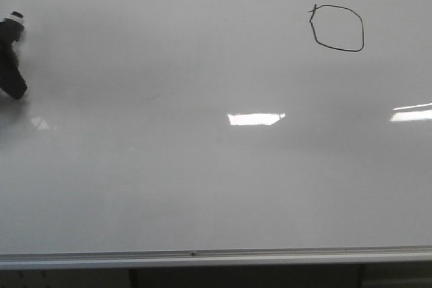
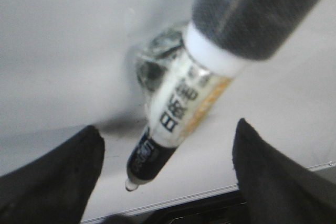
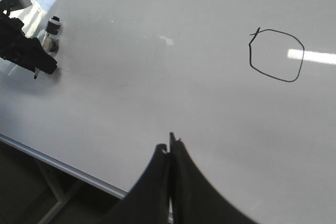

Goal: Write number 0 on whiteboard

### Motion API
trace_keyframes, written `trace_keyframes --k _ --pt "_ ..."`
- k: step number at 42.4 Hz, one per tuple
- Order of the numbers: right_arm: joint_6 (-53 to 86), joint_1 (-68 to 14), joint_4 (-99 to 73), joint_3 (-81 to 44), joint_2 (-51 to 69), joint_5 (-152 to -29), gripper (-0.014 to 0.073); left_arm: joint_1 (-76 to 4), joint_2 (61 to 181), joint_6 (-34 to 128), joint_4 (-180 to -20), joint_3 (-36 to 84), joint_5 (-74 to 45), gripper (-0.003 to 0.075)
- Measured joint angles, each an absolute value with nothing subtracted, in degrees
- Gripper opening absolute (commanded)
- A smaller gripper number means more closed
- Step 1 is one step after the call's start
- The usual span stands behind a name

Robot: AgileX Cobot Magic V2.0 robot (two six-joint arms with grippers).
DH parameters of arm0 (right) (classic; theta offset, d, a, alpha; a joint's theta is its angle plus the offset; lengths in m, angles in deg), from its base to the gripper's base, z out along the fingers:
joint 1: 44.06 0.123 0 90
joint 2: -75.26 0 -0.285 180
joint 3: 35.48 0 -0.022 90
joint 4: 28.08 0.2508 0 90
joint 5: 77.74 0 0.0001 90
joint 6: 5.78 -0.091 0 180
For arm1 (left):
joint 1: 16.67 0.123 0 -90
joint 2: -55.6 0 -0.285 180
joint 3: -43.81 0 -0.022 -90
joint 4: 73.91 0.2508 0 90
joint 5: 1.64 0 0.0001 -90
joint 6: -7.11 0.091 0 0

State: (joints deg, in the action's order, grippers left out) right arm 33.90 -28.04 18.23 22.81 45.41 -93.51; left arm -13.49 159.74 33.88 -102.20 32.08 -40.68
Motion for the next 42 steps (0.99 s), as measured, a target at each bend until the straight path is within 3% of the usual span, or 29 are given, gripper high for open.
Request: trace_keyframes --k 9,22,26,37,39,42 --pt "33.9 -28.04 18.23 22.81 45.41 -90.32 -0.0069 -13.49 157.51 33.88 -97.91 32.08 -43.61 0.0631" --pt "33.9 -28.04 18.56 22.81 45.41 -79.13 -0.0069 -13.49 142.69 33.88 -97.63 30.76 -48.69 0.0601" --pt "33.9 -28.04 18.69 22.81 45.41 -76.87 -0.0069 -13.49 137.37 34.19 -99.66 29.26 -48.96 0.0491" --pt "33.9 -28.04 18.81 22.81 45.41 -75.87 -0.0069 -13.49 124.8 36.91 -105.77 20.98 -49.71 0.0036" --pt "33.9 -28.04 18.81 22.81 45.41 -75.87 -0.0069 -13.49 122.92 38.19 -106.69 19.42 -49.71 -0.0019" --pt "33.9 -28.04 18.9 22.81 45.41 -75.87 -0.0069 -13.49 119.29 40.52 -108.54 16.43 -49.0 -0.002"
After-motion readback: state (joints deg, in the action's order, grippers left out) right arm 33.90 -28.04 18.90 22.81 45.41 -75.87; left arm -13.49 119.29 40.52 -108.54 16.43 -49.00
